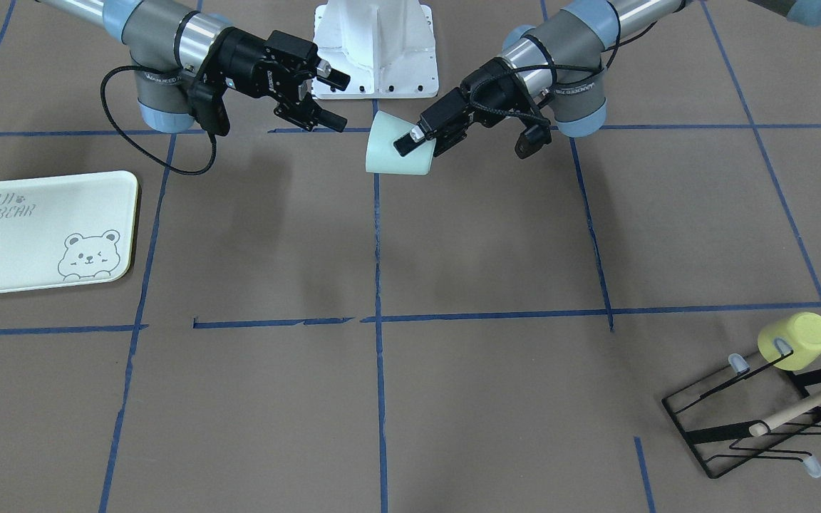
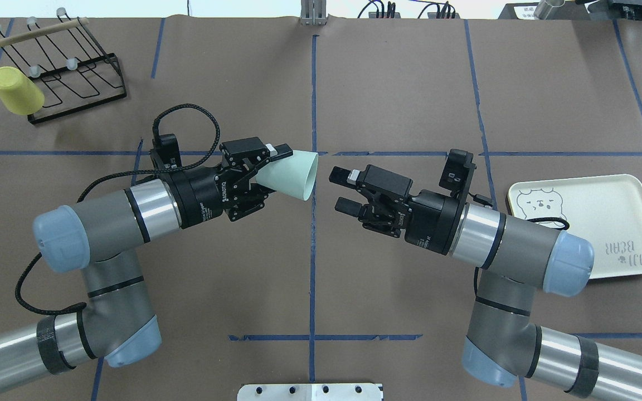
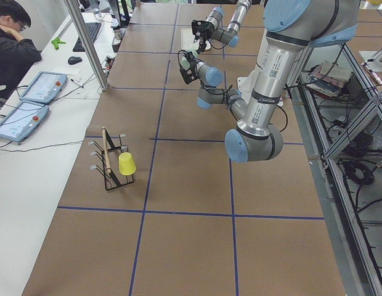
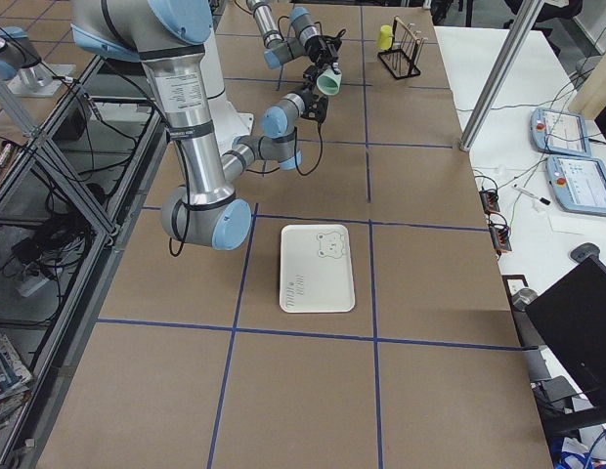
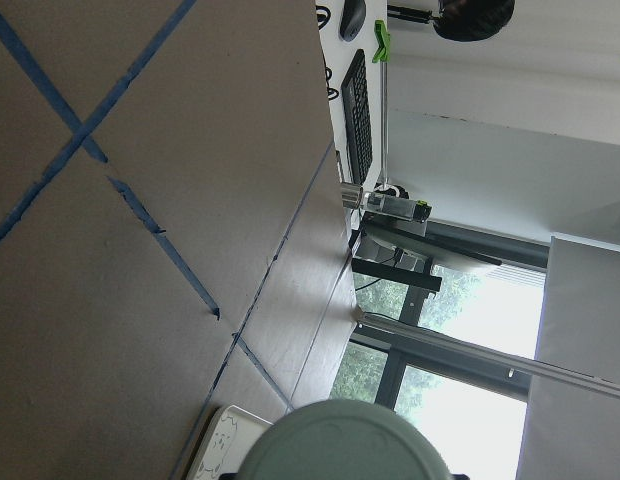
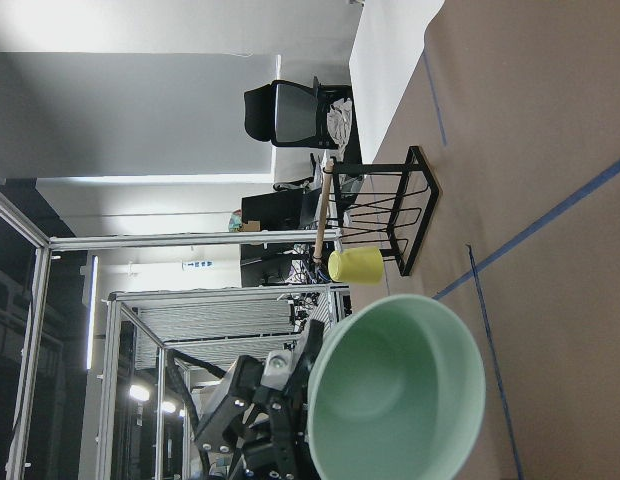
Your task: Left arm grabs green cup and hands to right arm on tray
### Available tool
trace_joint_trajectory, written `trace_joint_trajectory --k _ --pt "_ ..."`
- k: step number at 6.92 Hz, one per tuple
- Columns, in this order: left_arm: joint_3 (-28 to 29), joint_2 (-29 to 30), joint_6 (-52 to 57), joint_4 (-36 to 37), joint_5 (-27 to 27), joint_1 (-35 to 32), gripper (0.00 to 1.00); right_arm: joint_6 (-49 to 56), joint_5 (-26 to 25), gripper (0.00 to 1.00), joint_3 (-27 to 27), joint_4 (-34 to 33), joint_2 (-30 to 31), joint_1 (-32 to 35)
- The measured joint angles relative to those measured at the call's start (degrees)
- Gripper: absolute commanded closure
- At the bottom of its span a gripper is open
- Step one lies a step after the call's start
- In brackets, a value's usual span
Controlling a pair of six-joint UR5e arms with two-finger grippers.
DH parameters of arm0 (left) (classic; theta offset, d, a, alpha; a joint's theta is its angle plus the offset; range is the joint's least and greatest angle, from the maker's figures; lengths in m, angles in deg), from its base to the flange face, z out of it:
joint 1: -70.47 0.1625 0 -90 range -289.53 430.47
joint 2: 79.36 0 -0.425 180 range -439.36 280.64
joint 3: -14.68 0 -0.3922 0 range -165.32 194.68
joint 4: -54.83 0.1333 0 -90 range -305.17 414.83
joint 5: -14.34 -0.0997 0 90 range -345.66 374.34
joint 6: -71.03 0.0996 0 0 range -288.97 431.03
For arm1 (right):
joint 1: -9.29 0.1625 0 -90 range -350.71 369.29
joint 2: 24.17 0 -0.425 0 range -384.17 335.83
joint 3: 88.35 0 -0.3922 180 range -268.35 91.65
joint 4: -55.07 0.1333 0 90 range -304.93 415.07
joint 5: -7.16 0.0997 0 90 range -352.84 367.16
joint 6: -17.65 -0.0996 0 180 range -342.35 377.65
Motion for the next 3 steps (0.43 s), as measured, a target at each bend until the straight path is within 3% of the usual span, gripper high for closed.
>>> trace_joint_trajectory --k 3 --pt "-0.23 0.13 0.10 -0.03 0.16 0.83 0.42 -1.75 4.10 0.02 2.78 -0.09 -2.34 2.96"
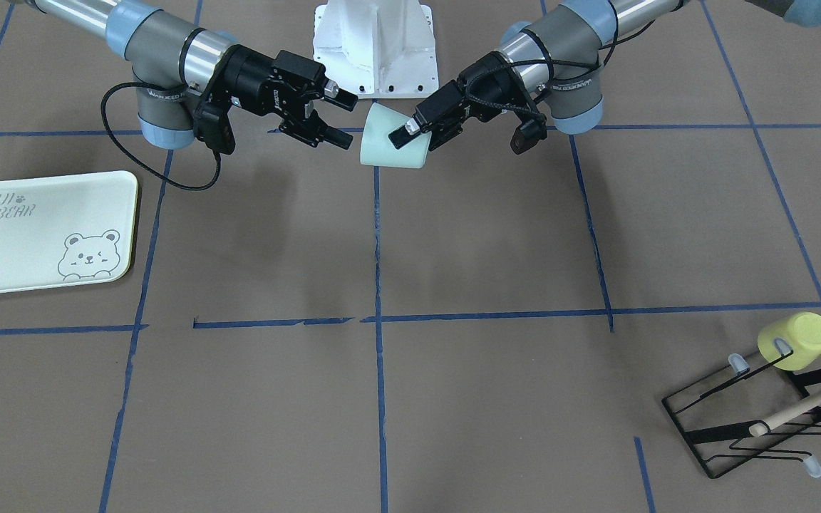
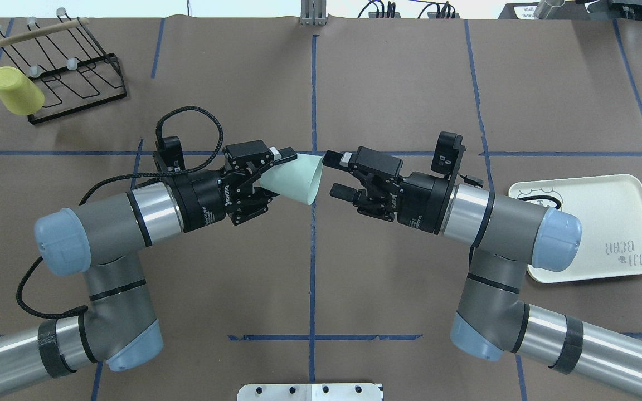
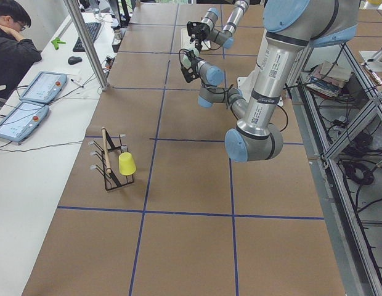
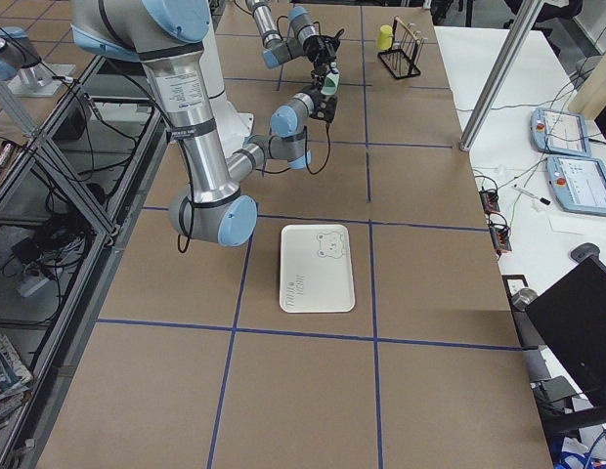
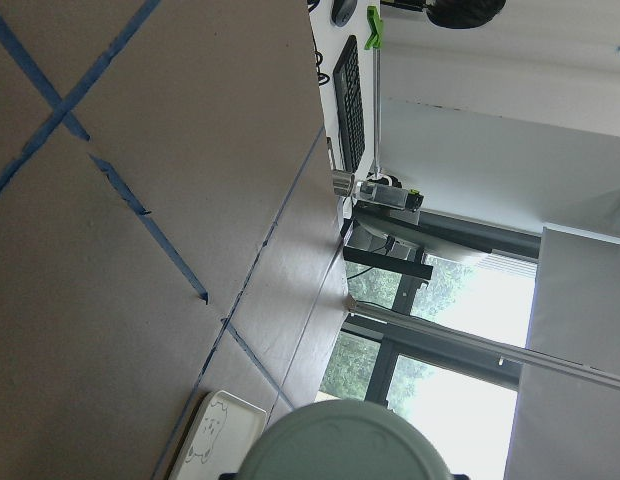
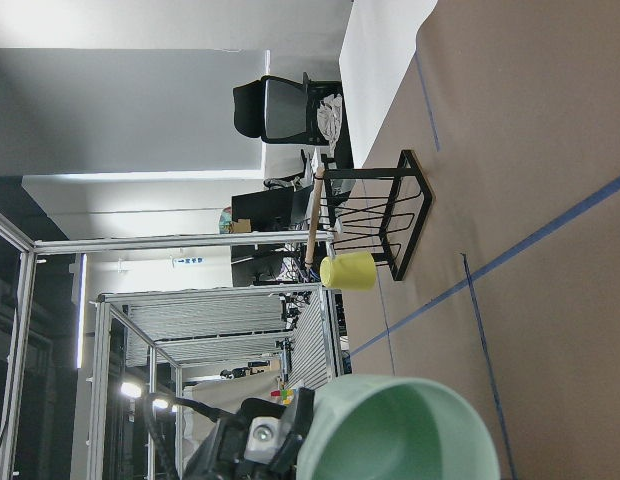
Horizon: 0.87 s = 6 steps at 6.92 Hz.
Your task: Left arm grabs green cup and hands to right arm on tray
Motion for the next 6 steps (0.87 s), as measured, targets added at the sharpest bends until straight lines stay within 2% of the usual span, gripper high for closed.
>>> trace_joint_trajectory --k 6 --pt "0.88 0.43 -0.01 0.02 -0.08 1.46 0.42 -0.64 0.89 0.01 0.24 -0.29 -1.29 0.44"
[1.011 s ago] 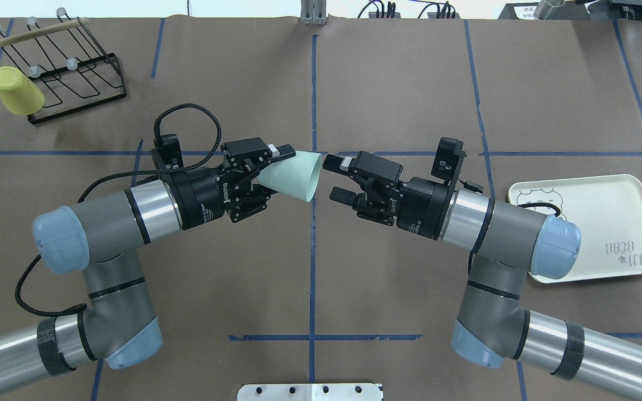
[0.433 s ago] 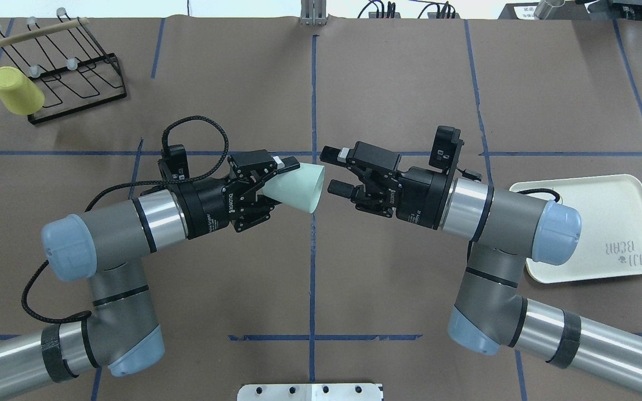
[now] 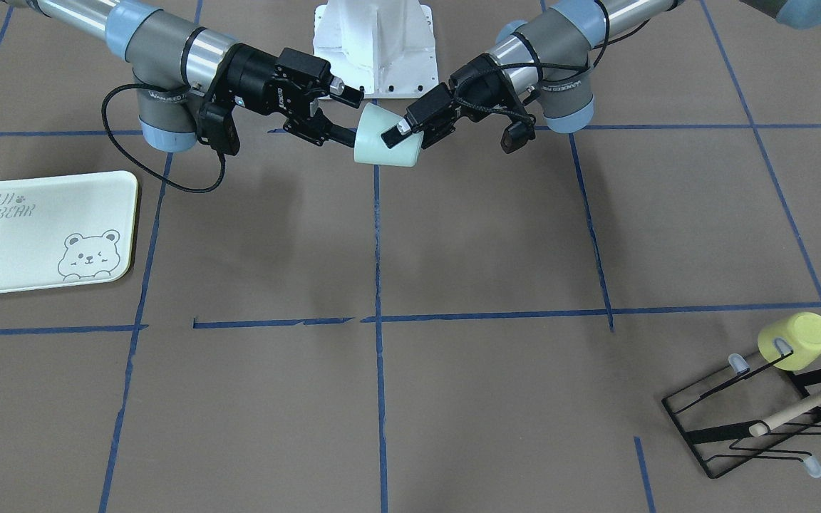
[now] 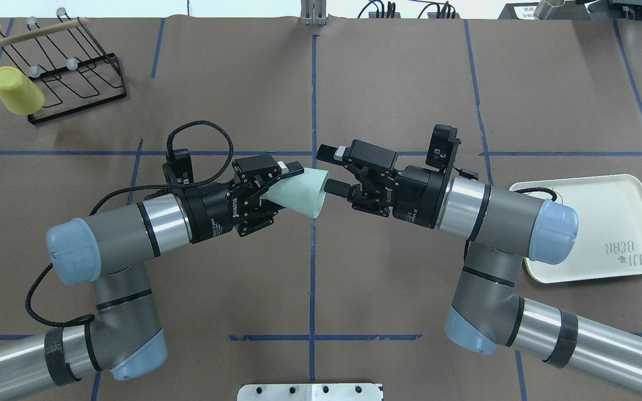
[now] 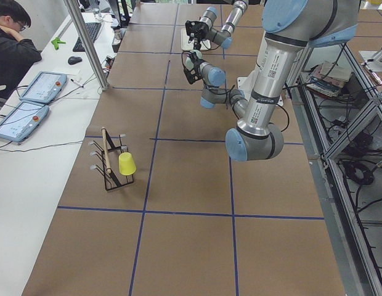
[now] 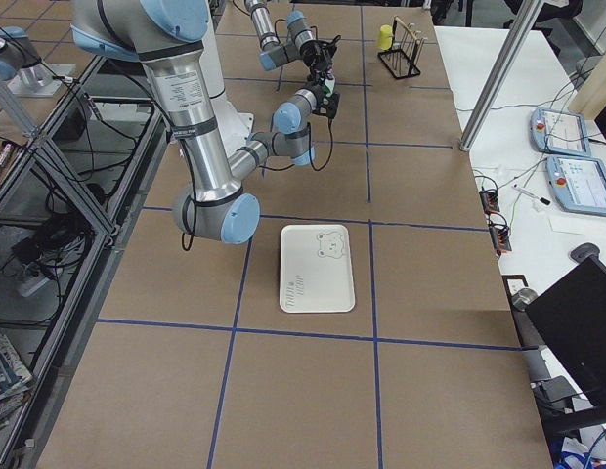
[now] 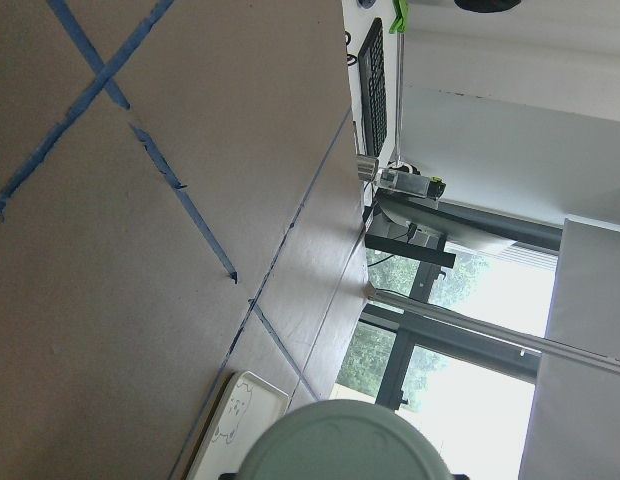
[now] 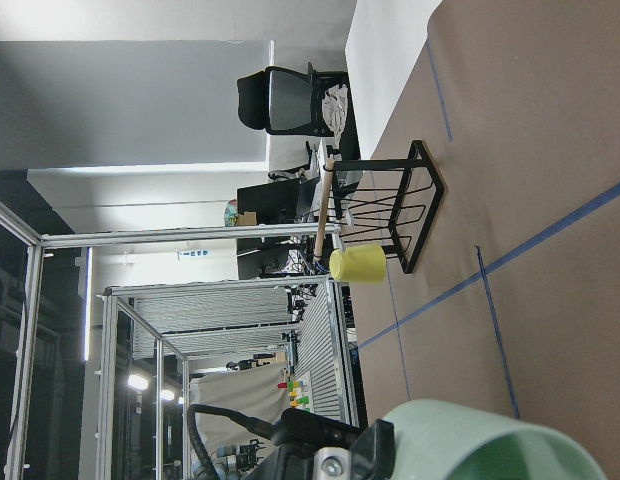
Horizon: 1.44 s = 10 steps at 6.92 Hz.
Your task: Left arm grabs green cup and hands to right arm on tray
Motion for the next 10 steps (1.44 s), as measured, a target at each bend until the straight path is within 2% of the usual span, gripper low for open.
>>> trace_joint_trajectory --k 3,5,6,8,10 --pt "0.06 0.74 -0.12 0.12 -0.20 0.99 0.42 0.04 0.01 0.02 0.14 -0.59 -0.27 -0.05" --pt "0.12 0.80 -0.07 0.20 -0.24 1.16 0.42 0.11 0.02 0.13 0.04 -1.02 -0.35 -0.05" --pt "0.12 0.80 -0.07 0.28 -0.24 1.19 0.42 0.17 0.02 0.27 0.01 -1.19 -0.37 -0.13" --pt "0.07 0.81 -0.13 0.32 -0.24 1.20 0.42 0.26 0.08 0.30 0.01 -1.32 -0.32 -0.58" --pt "0.02 0.90 -0.15 0.33 -0.24 1.15 0.42 0.40 0.11 0.40 0.06 -1.31 -0.26 -1.08"
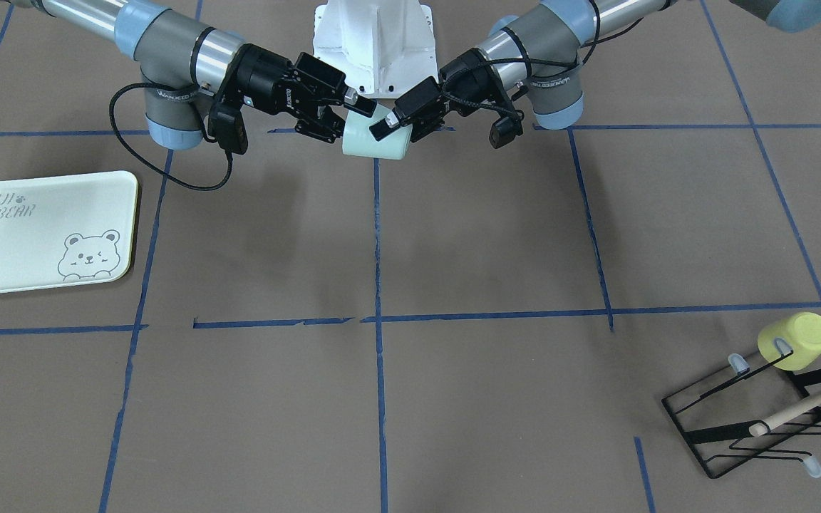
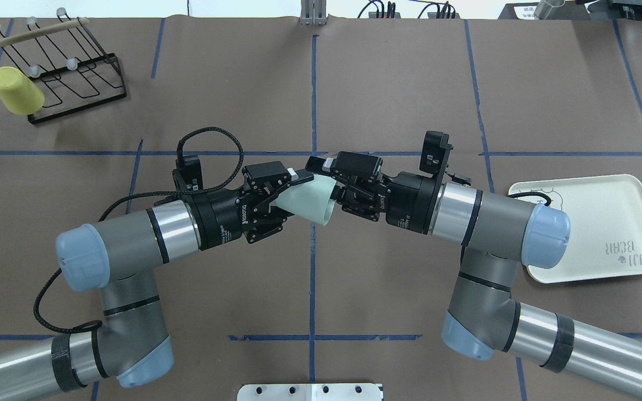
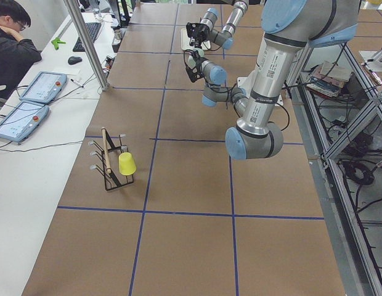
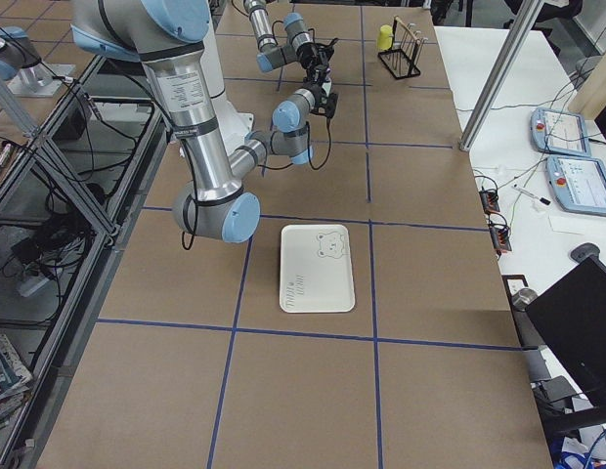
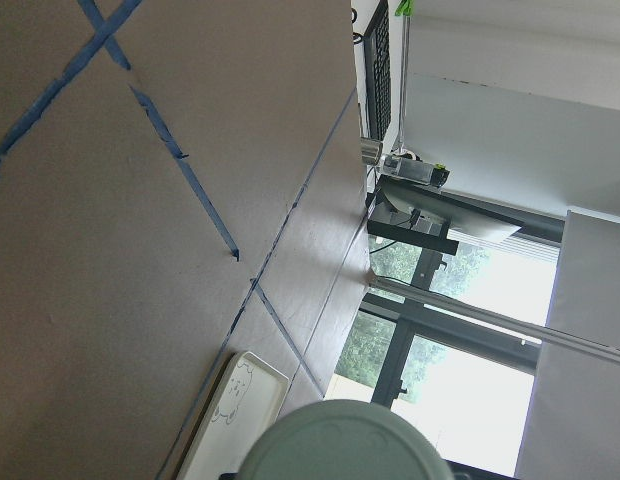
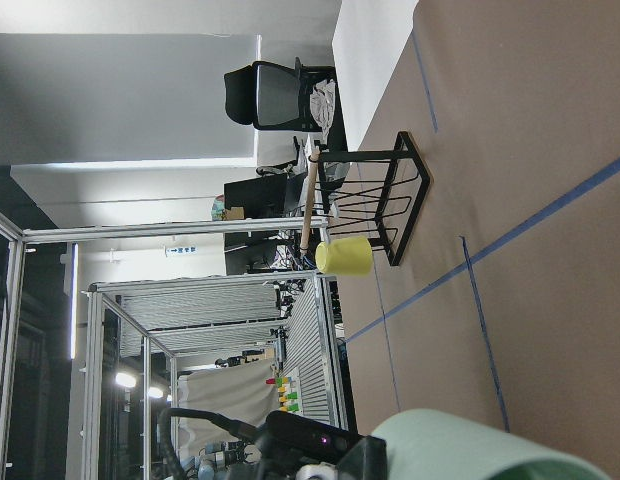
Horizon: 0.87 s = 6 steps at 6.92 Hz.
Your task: Left arm grabs green cup and hands to right arm on tray
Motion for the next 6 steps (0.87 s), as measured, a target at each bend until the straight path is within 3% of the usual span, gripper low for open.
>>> trace_joint_trajectory --k 6 --pt "0.04 0.02 0.09 0.00 0.00 -0.03 0.42 0.08 1.83 0.42 -0.36 0.10 0.67 -0.83"
